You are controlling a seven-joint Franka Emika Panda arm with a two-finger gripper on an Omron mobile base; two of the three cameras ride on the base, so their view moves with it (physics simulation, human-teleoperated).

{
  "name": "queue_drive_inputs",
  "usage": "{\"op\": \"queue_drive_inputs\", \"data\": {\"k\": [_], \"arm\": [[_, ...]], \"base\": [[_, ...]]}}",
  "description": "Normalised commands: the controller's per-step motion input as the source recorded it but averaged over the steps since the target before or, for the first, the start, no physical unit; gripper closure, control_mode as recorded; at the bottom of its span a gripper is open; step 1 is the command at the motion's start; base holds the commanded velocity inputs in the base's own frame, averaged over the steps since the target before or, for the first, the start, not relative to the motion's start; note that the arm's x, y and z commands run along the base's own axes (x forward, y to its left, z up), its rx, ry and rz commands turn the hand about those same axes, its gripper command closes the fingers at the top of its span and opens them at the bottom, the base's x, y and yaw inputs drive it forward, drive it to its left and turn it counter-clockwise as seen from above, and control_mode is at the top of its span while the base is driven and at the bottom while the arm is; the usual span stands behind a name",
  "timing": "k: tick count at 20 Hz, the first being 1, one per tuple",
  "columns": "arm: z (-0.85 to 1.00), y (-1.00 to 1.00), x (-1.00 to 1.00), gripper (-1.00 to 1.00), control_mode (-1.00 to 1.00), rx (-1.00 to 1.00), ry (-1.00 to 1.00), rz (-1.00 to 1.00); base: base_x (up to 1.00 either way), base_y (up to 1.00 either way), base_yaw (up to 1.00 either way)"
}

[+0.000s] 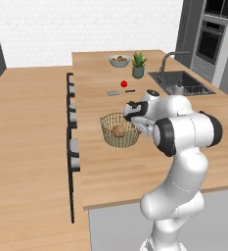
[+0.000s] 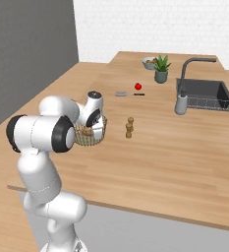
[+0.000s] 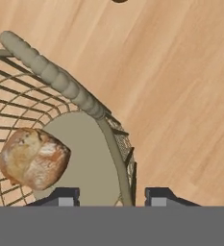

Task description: Open the cabinet, pick up the bread from the cabinet and place it in the basket. Then move the basket to the dining counter.

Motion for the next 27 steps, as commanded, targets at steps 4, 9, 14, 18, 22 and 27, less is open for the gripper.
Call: {"op": "queue_drive_inputs", "data": {"k": [4,9,14,18,22,27], "arm": [[0.12,0.0,-0.2,-1.0,-1.0,0.0,0.0,0.01],[0.53,0.01,-0.94,-1.0,-1.0,-0.02,-0.11,0.18],[0.5,0.0,-1.0,-1.0,-1.0,-0.21,-0.18,0.39],[0.39,0.0,-1.0,-1.0,-1.0,-0.24,-0.08,0.37],[0.17,0.0,-1.0,-1.0,-1.0,-0.23,-0.12,0.24],[0.1,0.0,-1.0,-1.0,-1.0,-0.21,-0.1,0.21]], "base": [[0.0,0.0,0.0],[0.0,0.0,0.0],[0.0,0.0,0.0],[0.0,0.0,0.0],[0.0,0.0,0.0],[0.0,0.0,0.0]]}}
